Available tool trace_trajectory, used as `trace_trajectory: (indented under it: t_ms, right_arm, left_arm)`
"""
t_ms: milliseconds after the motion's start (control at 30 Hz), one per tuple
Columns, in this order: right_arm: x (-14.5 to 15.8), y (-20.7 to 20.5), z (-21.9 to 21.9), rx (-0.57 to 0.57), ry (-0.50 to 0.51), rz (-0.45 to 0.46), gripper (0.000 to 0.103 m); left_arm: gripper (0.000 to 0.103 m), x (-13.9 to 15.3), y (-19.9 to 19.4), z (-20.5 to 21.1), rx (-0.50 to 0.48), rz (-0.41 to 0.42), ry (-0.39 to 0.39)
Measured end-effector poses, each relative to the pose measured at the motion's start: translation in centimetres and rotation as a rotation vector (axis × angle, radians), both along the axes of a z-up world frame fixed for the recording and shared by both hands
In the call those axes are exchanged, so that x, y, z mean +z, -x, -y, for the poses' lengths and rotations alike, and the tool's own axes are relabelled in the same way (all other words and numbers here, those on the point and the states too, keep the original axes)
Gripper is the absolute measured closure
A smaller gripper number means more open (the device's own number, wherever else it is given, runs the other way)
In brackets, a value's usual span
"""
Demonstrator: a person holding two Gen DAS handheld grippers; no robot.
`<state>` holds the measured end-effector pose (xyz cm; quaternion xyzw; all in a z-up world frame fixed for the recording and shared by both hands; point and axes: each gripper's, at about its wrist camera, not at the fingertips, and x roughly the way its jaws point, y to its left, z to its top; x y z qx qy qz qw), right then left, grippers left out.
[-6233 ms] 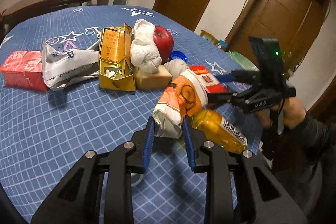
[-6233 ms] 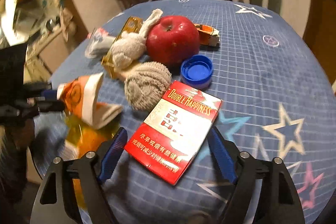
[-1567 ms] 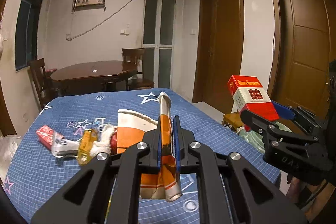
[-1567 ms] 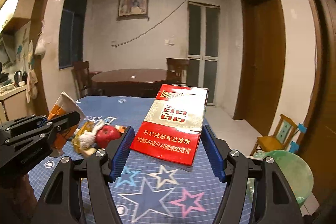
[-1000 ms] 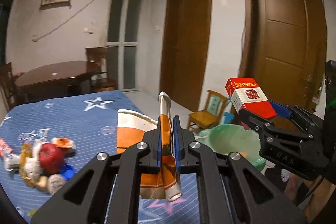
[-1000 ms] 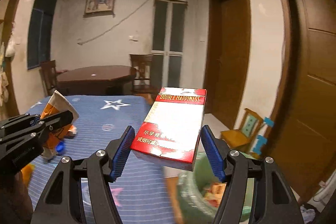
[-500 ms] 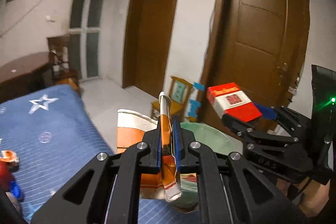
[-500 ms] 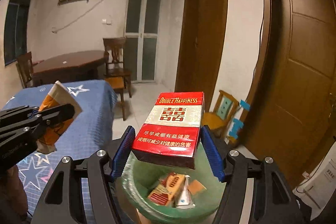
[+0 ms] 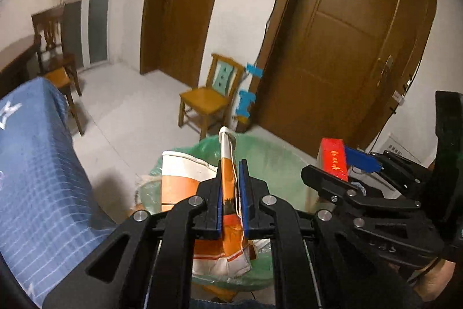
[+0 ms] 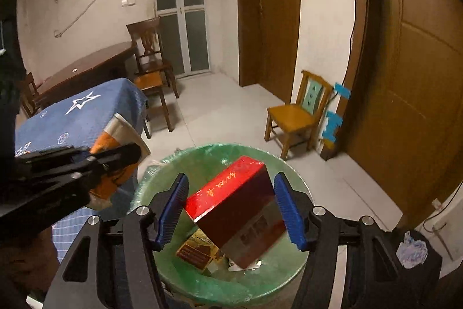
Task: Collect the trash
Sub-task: 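Open both tools to drop the packet and cigarette pack into the bin, then move both tools back over the table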
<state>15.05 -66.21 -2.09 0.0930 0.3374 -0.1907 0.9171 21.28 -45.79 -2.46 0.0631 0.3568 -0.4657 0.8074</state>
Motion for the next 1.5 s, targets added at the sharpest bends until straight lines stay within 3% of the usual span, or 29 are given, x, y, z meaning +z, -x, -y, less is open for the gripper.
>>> trace_trajectory:
  t_ms: [200,733,800,867,933,1100,1500]
  right_arm:
    - [-1.7,-0.5,0.8,-0.002,-0.014,0.001,0.041]
    - [-2.7,-0.3,0.8,-0.014,-0.047,0.006,0.040]
    - [-3.1,-0.3,1.0,-0.019,-0.055,0.008,0.039]
    - [-3.4,-0.1,1.0,-0.019,-0.070,0.011,0.033]
    - [-3.4,0.2,1.0,-0.030,-0.070,0.022,0.027]
    - [-3.4,1.0,1.2,-0.046,-0.087,0.039,0.024]
    - [-2.2,2.4,-0.3,-0.044,-0.073,0.064,0.024]
  left_arm:
    - [0.095,-1.3,-0.5,0.7,-0.002,-0.033,-0.021]
    - [0.094,-1.7,-0.8,3.0,-0.006,-0.045,-0.050]
    - [0.083,-1.9,-0.9,3.1,0.000,-0.046,-0.063]
    - [0.057,-1.9,-1.0,3.1,0.012,-0.043,-0.066]
    - [0.050,-1.7,-0.9,3.1,0.021,-0.036,-0.067]
    - [0.041,-1.6,-0.7,3.0,0.031,-0.020,-0.074]
    - [0.041,-1.1,-0.1,2.5,0.046,-0.003,-0.089]
